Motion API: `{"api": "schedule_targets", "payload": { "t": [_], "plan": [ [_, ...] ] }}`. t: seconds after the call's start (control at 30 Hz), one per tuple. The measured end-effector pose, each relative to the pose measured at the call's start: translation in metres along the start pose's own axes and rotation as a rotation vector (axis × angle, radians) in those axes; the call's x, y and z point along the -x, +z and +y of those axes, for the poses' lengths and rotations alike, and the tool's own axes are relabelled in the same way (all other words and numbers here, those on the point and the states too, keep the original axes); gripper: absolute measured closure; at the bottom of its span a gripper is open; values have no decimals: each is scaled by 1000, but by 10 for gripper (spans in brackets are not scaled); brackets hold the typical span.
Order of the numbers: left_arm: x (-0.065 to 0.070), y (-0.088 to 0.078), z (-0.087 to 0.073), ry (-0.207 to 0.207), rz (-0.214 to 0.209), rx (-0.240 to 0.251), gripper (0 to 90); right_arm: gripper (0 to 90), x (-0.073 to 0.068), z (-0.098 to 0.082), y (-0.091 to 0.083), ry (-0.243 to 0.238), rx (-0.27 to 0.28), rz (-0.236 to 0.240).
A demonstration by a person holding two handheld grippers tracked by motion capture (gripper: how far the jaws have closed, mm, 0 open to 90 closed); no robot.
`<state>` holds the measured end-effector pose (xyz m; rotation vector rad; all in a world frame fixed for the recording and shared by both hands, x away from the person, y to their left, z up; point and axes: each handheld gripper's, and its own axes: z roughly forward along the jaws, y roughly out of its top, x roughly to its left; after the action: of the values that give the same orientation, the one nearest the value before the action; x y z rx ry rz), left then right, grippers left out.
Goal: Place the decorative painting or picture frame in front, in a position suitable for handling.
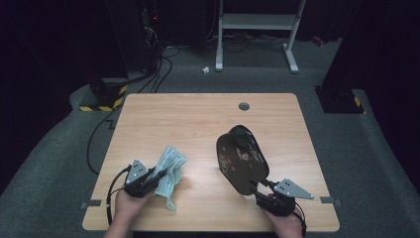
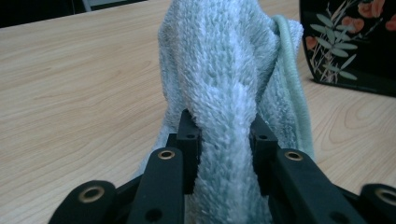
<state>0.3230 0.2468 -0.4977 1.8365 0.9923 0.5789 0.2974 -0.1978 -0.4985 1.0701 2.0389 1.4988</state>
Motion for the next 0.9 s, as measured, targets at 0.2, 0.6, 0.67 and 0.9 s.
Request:
{"api": "schedule_targets", "payload": {
  "t": [0.2,0.6,0.67,0.9],
  "plan": [
    [12,-5,9,2,-27,45,721,510,3,0,1,13,4,21],
    [38,-33,33,16,108,279,719,499,-4,3,-2,-17,10,7],
    [41,-35,36,24,134,299,720,487,-5,2,-3,-15,11,-1],
    [47,-34,45,34,120,302,719,471,-3,1,-5,-11,23,-13]
  ]
}}
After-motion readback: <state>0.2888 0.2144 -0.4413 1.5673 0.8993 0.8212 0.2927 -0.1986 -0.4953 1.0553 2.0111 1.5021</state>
